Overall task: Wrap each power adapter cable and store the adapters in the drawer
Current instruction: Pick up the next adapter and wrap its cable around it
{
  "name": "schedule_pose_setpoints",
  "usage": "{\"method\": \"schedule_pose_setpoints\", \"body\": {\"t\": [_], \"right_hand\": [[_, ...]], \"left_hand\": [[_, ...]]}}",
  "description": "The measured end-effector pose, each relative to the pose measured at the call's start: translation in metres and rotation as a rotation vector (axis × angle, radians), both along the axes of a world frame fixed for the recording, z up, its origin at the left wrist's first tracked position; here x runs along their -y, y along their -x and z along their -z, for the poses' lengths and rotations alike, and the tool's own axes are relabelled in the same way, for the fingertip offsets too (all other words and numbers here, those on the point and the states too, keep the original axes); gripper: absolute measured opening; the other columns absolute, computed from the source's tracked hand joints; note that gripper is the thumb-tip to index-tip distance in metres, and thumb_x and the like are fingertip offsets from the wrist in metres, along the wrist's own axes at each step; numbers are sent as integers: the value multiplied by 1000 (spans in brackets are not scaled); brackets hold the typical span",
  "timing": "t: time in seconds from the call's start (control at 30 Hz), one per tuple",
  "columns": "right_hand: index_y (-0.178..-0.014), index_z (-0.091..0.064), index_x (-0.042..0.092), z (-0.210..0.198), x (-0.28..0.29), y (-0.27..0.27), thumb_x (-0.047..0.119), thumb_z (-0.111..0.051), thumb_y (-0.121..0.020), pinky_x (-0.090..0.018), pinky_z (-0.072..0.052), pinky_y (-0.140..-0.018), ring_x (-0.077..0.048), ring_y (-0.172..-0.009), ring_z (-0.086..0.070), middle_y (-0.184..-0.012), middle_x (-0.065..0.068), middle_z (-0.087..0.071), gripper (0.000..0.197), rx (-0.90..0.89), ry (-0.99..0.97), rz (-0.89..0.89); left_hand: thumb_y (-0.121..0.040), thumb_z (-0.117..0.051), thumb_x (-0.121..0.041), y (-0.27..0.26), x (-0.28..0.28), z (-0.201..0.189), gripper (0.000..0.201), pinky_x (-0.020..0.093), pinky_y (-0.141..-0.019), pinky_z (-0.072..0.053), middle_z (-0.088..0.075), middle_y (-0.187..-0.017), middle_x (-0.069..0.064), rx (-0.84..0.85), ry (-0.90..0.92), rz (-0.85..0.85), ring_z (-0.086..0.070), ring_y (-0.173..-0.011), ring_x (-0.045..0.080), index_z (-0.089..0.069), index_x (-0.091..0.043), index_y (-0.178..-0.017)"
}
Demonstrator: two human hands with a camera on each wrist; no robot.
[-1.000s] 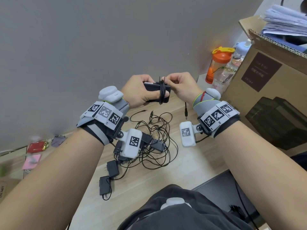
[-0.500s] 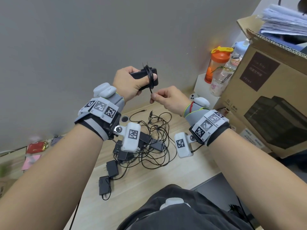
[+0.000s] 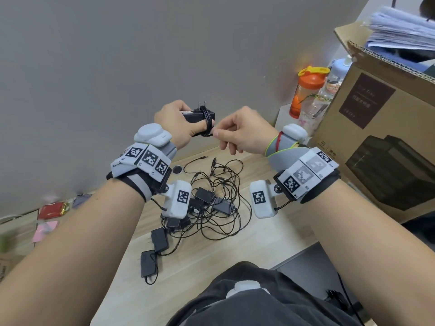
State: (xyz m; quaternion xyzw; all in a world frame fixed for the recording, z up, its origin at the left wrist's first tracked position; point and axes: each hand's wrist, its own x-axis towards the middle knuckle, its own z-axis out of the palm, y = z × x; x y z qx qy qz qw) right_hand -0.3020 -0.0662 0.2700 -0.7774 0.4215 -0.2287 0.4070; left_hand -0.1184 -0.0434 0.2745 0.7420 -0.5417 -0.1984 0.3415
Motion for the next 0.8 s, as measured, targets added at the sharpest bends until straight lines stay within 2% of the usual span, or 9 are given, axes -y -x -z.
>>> {"method": "schedule_pose_setpoints", "body": {"t": [0.07, 0.13, 0.2, 0.27, 0.43, 0.53, 0.63, 0.73, 0.8], "right_hand": [[-87, -72, 8, -3, 3, 0, 7, -61, -92, -23, -49, -48, -20, -51, -65, -68, -9, -72, 12, 159, -56, 17], [-87, -70, 7, -6, 6, 0, 2, -61, -91, -25, -52, -53, -25, -58, -69, -72, -14, -72, 11, 288, -113, 25], [-89, -67, 4, -9, 7, 0, 0, -61, -92, -26, -55, -58, -25, -63, -70, -74, -15, -71, 9, 381, -169, 22], [-94, -66, 1, -10, 9, 1, 0, -60, -94, -24, -56, -61, -22, -65, -70, -76, -14, -72, 6, 439, -195, 10], [-95, -67, 1, -3, 10, 1, 5, -57, -97, -23, -53, -56, -17, -57, -64, -70, -9, -69, 11, 452, -136, 14], [-92, -71, 3, 1, 10, -1, 13, -62, -95, -22, -48, -51, -14, -55, -58, -67, -4, -64, 14, 458, -69, 98], [-88, -71, 5, 2, 8, -4, 14, -63, -95, -23, -46, -49, -13, -54, -56, -71, -4, -66, 14, 513, -102, 156], [-100, -65, 4, 2, 5, -5, 13, -67, -92, -22, -41, -44, -14, -48, -52, -65, -4, -67, 13, 514, -142, 162], [-113, -55, 7, 3, 2, -7, 13, -72, -88, -23, -40, -44, -16, -47, -51, -64, -7, -67, 30, 484, -179, 171]], "left_hand": [[-61, -82, -48, 3, -1, 0, 40, 28, -55, -47, -68, -79, -5, 22, -2, 19, -65, -68, 19, -61, -24, -85], [-64, -81, -42, 6, -3, 0, 37, 25, -48, -48, -70, -77, -3, 0, -16, 55, -68, -57, 18, -60, -21, -85], [-66, -81, -40, 9, -6, 0, 34, 20, -41, -45, -71, -73, -4, -12, -25, 86, -65, -47, 12, -59, -20, -84], [-68, -82, -38, 11, -7, -1, 34, 18, -38, -43, -71, -73, -4, -29, -33, 110, -64, -44, 12, -57, -20, -83], [-72, -80, -28, 13, -7, -4, 35, 19, -38, -42, -71, -80, -2, -88, -64, 179, -62, -45, 16, -62, -25, -102], [-78, -77, -26, 14, -8, -3, 26, 19, -39, -42, -73, -80, 0, -128, -74, 245, -61, -47, 19, -69, -29, -102], [-83, -73, -34, 12, -7, 1, 21, 22, -43, -43, -73, -80, 0, -176, -75, 271, -62, -49, 19, -69, -29, -103], [-86, -69, -33, 11, -3, 5, 20, 26, -48, -46, -72, -83, 3, -229, -65, 239, -63, -49, 21, -67, -25, -104], [-86, -67, -32, 12, -1, 6, 25, 27, -48, -47, -71, -83, 5, -276, -64, 209, -63, -49, 22, -65, -21, -109]]}}
